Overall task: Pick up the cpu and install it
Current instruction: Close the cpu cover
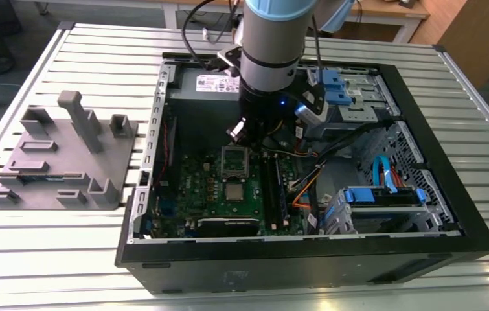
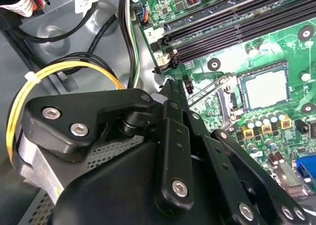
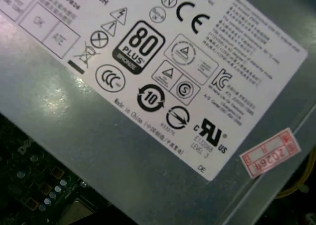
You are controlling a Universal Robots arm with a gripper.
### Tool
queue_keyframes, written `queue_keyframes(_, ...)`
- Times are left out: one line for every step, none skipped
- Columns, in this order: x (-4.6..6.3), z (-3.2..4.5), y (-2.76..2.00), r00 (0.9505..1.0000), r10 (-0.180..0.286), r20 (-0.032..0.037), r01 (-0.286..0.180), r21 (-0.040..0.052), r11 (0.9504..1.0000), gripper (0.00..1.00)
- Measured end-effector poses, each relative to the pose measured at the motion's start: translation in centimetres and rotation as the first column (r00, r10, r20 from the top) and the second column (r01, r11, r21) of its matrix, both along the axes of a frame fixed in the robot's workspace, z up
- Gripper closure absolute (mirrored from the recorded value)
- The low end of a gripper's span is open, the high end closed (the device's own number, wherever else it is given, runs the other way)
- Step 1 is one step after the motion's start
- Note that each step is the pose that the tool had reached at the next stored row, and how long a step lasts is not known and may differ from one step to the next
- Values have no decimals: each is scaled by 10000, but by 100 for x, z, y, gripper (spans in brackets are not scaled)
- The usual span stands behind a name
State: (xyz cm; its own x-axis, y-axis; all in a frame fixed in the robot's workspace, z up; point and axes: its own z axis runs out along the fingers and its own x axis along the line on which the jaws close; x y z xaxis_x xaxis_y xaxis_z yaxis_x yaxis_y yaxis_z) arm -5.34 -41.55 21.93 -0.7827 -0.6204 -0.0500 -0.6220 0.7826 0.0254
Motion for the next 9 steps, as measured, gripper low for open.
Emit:
queue_keyframes(-1,12,-3,10000,0,2,0,0,10000,89)
queue_keyframes(-2,22,-6,10000,0,4,0,1,10000,89)
queue_keyframes(-3,32,-8,10000,3,7,-3,0,10000,89)
queue_keyframes(-5,40,-10,10000,5,11,-5,1,10000,89)
queue_keyframes(-9,45,-12,10000,4,18,-4,0,10000,89)
queue_keyframes(-23,51,-13,10000,7,47,-7,2,10000,89)
queue_keyframes(-25,51,-13,10000,8,55,-8,4,10000,89)
queue_keyframes(-26,52,-13,10000,10,57,-10,3,10000,89)
queue_keyframes(-27,52,-13,10000,11,58,-11,2,10000,89)
